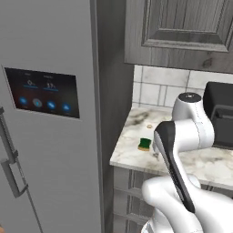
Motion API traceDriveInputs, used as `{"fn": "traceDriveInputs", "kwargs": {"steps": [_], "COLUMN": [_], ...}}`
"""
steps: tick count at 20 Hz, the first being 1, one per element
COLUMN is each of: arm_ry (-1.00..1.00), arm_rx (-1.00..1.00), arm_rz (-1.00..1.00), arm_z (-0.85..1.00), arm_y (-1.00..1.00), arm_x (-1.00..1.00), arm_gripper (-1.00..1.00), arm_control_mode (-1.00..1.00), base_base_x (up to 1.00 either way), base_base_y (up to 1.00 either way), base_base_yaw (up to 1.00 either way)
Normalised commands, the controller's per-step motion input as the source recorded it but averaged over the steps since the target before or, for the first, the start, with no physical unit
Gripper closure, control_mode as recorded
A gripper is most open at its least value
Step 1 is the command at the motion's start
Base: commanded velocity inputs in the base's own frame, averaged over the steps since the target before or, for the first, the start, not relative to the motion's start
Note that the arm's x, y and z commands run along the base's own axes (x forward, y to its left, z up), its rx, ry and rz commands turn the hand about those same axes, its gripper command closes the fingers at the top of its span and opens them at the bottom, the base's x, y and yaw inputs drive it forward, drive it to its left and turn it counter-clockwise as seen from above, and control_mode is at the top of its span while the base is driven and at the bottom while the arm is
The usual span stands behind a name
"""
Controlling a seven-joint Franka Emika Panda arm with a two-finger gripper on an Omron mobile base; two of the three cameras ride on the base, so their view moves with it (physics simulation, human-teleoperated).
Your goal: Place the sponge inside the microwave to prepare for sanitizing.
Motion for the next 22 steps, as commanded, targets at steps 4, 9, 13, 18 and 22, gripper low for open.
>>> {"fn": "traceDriveInputs", "kwargs": {"steps": [4,9,13,18,22], "arm_ry": [0.00,0.00,0.00,-0.02,-0.14], "arm_rx": [0.00,0.00,0.00,0.03,0.07], "arm_rz": [0.00,0.00,0.03,0.24,0.16], "arm_z": [0.00,0.00,0.00,-0.05,-0.14], "arm_y": [0.00,0.00,0.00,-0.09,0.00], "arm_x": [0.00,0.00,0.20,0.77,0.54], "arm_gripper": [-1.00,-1.00,-1.00,-1.00,-1.00], "arm_control_mode": [1.00,1.00,-1.00,-1.00,-1.00], "base_base_x": [0.19,0.62,0.32,0.00,0.00], "base_base_y": [0.00,-0.01,0.00,0.00,0.00], "base_base_yaw": [0.01,0.08,0.02,0.00,0.00]}}
